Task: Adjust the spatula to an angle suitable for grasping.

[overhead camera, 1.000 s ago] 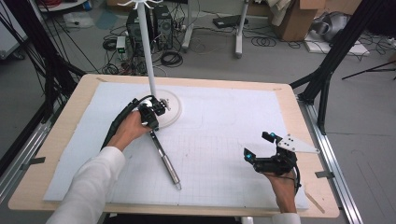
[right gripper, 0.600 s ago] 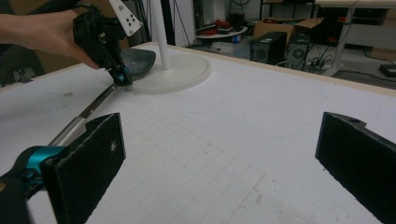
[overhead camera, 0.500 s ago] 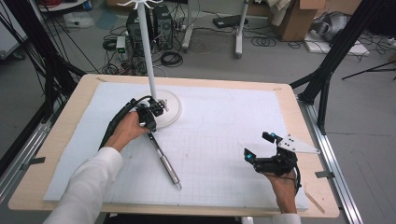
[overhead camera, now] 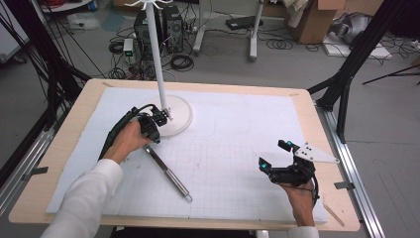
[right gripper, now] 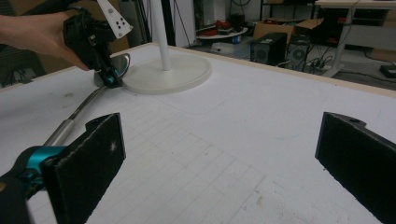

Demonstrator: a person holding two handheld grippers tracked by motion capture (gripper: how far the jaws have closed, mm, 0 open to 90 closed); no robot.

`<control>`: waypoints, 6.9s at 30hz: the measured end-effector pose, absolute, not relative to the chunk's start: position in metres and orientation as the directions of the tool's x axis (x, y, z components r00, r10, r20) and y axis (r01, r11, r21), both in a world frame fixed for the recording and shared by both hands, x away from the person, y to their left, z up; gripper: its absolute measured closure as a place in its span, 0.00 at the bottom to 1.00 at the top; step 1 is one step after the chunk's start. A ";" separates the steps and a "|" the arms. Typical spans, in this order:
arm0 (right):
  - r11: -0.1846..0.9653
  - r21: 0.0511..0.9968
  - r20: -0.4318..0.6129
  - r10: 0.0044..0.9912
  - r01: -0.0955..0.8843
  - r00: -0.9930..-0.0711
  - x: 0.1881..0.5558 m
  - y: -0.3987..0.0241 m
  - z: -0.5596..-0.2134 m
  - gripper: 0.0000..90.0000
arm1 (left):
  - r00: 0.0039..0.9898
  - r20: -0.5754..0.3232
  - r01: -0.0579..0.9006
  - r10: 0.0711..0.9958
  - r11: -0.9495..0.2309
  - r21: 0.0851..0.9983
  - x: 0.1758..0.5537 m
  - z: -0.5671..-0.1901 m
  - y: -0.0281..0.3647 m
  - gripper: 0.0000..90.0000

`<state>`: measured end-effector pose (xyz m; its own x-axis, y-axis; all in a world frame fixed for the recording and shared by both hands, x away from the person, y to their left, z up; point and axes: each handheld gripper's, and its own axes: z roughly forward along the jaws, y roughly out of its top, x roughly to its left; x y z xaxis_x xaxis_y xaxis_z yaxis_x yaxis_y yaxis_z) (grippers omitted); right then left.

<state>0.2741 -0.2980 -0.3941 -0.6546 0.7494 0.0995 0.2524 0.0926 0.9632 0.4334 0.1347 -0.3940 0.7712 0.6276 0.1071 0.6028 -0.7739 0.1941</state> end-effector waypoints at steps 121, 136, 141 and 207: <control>0.113 0.964 0.078 0.744 0.239 -0.664 0.273 -0.293 -0.393 0.00 | 0.897 0.102 0.409 0.430 -0.895 0.175 0.339 -0.398 0.205 1.00; 0.112 0.965 0.077 0.744 0.237 -0.664 0.274 -0.293 -0.393 0.00 | 0.931 0.070 0.345 0.357 -0.927 0.145 0.329 -0.398 0.207 1.00; 0.112 0.963 0.083 0.742 0.245 -0.665 0.274 -0.293 -0.393 0.00 | 0.942 0.068 0.318 0.329 -0.938 0.136 0.325 -0.397 0.208 1.00; 0.115 0.965 0.073 0.743 0.235 -0.665 0.274 -0.292 -0.392 0.01 | 0.996 0.088 0.001 0.029 -0.954 0.301 0.294 -0.338 0.189 0.02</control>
